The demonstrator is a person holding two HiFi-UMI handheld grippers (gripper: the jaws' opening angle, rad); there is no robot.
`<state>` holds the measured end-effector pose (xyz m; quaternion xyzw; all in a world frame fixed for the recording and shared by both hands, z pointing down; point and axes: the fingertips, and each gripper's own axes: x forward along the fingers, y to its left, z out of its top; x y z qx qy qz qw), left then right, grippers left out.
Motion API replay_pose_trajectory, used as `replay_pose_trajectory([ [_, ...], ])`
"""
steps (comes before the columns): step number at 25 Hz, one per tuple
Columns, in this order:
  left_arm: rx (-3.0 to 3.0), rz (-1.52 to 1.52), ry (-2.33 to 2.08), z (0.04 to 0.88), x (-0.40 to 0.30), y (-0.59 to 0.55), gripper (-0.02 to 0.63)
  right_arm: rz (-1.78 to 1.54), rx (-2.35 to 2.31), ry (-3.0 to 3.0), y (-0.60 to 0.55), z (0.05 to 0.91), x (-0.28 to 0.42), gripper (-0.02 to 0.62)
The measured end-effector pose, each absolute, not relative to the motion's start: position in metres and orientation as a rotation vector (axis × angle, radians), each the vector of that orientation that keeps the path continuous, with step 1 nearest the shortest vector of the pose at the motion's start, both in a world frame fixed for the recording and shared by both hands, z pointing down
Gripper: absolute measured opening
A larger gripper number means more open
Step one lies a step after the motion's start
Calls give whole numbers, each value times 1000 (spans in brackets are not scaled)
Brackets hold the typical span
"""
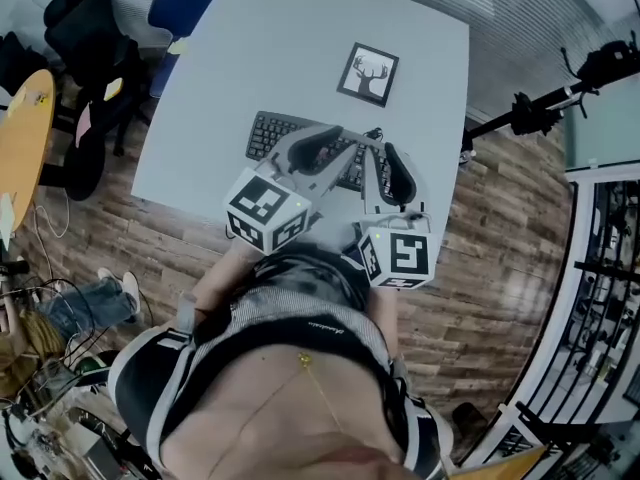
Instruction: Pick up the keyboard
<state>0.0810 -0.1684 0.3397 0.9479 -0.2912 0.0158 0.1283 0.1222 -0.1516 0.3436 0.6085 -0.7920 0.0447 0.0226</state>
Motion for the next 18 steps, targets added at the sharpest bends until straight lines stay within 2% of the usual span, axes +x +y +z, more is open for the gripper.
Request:
replay_pose_trajectory([
  [18, 2737, 43, -777, 349, 53, -194, 104, 163, 1915, -2373, -173, 354, 94, 103],
])
